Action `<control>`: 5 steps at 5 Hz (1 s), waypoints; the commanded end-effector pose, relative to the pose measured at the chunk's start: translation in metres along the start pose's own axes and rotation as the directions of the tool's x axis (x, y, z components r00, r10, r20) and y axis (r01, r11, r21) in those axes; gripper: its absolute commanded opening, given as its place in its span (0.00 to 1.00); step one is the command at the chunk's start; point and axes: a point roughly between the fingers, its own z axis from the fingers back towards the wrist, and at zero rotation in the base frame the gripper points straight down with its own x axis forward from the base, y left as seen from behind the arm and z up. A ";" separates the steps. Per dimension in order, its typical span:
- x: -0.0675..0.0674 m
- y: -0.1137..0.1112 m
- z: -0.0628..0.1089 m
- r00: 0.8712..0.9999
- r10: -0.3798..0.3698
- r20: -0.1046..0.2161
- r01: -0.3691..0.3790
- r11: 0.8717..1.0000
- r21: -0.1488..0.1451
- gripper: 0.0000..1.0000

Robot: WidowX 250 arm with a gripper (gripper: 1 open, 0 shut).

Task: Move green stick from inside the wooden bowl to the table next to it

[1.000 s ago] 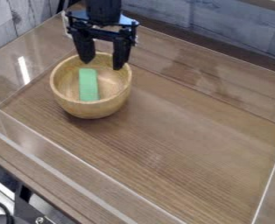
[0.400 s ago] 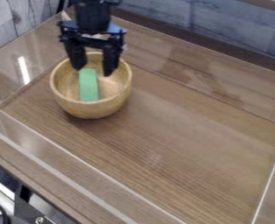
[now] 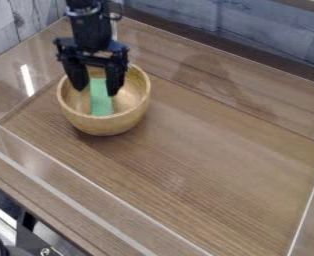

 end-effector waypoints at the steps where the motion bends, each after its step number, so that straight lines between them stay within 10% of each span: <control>1: 0.011 0.009 0.001 0.995 0.087 0.044 -0.087 0.996 0.000 1.00; 4: 0.040 0.033 0.008 0.978 0.205 0.041 -0.205 0.979 -0.025 1.00; 5: 0.030 0.030 0.009 0.977 0.213 0.031 -0.212 0.977 -0.032 1.00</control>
